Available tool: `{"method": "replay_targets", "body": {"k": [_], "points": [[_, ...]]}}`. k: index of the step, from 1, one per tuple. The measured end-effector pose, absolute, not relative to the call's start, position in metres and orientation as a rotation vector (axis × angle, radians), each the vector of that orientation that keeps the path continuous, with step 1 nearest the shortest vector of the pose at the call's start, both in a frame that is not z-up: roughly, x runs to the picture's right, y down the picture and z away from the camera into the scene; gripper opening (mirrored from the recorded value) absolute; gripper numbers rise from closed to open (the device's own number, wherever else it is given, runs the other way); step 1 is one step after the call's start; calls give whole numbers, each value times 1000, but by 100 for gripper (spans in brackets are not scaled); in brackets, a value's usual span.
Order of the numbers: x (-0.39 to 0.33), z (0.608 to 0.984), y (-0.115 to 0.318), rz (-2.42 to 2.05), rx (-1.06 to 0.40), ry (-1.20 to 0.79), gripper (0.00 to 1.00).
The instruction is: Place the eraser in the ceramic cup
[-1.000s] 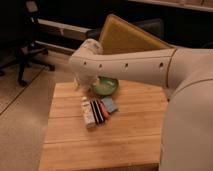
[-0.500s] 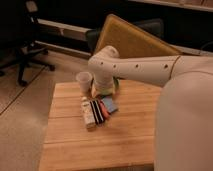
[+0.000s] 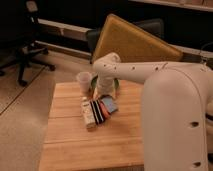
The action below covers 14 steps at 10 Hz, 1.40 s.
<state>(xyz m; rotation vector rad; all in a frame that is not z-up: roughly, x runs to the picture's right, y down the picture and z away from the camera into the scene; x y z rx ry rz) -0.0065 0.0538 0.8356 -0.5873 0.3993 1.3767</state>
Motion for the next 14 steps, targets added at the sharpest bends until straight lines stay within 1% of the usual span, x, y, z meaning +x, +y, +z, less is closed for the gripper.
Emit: {"method": "replay_targets", "body": {"k": [5,8,14], "points": [[-4,838,56,1363,-588,402,65],[-11,852,64,1310,-597,422,65],[-28,881,88,1174,-643,547,65]]}}
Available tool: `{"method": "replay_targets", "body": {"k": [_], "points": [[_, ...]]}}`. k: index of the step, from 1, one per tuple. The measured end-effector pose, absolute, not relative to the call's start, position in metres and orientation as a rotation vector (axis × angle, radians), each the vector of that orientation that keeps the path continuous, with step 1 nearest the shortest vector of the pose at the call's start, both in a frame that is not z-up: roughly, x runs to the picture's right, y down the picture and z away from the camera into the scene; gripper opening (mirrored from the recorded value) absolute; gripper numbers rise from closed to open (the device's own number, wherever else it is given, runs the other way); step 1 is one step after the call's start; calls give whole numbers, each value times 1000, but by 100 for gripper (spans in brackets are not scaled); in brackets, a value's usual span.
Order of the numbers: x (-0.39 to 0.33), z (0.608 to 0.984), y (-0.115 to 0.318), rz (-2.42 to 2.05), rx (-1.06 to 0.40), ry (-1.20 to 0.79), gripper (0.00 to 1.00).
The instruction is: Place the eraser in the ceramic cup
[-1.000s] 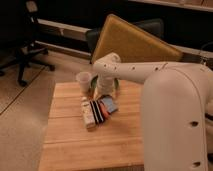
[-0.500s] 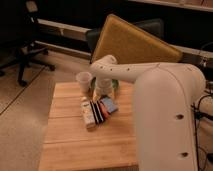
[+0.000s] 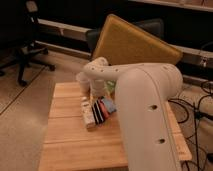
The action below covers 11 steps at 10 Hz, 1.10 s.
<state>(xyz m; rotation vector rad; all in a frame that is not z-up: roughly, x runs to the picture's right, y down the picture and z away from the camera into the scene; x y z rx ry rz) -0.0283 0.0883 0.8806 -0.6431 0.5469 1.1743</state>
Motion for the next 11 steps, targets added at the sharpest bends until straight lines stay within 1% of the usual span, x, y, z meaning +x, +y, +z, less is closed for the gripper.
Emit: {"method": "replay_targets", "body": {"k": [4,8,11], "points": [[-32,897,94,1137,-662,607,65],[-68,915,106,1067,-726,600,65],[-86,921,106,1013,-741,588,65]]}}
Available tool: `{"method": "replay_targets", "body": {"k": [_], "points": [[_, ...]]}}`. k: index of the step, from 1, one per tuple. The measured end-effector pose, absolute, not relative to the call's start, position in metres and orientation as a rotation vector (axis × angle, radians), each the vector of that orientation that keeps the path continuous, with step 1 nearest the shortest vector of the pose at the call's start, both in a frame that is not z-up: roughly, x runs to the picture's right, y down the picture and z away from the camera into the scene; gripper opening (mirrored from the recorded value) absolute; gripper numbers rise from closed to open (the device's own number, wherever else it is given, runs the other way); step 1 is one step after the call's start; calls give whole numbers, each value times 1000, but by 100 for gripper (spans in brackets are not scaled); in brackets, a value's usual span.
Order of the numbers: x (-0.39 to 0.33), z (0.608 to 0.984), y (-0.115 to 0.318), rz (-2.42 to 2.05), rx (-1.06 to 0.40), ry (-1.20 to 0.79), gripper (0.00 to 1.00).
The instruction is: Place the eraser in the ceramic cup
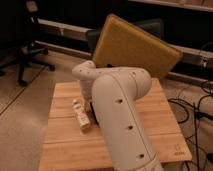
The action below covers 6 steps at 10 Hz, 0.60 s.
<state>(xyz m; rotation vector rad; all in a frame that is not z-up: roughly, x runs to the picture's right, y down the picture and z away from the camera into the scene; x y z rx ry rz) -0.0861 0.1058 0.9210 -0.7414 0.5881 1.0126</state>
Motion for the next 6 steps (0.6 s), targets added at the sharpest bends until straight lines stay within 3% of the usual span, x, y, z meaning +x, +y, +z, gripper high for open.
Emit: {"method": "replay_targets", "body": {"k": [6], "points": [[-98,927,106,979,-757,571,65]]}}
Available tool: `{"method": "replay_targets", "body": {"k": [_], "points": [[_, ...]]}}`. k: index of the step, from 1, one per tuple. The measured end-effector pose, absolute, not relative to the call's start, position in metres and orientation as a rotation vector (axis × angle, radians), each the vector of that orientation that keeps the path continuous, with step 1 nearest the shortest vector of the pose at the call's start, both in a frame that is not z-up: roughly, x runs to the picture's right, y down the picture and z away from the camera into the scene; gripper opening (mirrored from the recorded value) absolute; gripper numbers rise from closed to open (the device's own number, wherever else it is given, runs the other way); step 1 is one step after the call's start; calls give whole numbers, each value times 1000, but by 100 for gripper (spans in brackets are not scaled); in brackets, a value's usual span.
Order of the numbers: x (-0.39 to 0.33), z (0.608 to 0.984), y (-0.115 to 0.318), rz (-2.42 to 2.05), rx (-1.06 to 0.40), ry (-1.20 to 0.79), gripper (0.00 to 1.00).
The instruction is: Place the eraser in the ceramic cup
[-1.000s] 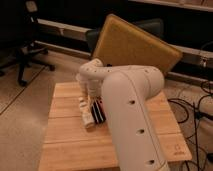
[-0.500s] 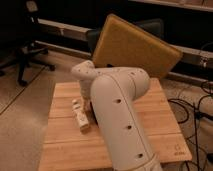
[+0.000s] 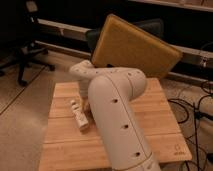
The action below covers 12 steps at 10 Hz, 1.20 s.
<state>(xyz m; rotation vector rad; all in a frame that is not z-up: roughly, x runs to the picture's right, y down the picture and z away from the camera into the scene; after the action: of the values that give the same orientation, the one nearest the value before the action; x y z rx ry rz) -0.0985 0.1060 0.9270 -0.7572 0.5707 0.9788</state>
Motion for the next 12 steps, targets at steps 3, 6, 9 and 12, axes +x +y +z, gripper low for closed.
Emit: {"method": "replay_targets", "body": {"k": [3,6,9,12], "points": [[-104,930,110,976,-777,559,65],[-102,932,112,965,-768,542,49],[-93,931,113,975,-755,534,18],[-79,924,89,1038,-698,509,0]]}}
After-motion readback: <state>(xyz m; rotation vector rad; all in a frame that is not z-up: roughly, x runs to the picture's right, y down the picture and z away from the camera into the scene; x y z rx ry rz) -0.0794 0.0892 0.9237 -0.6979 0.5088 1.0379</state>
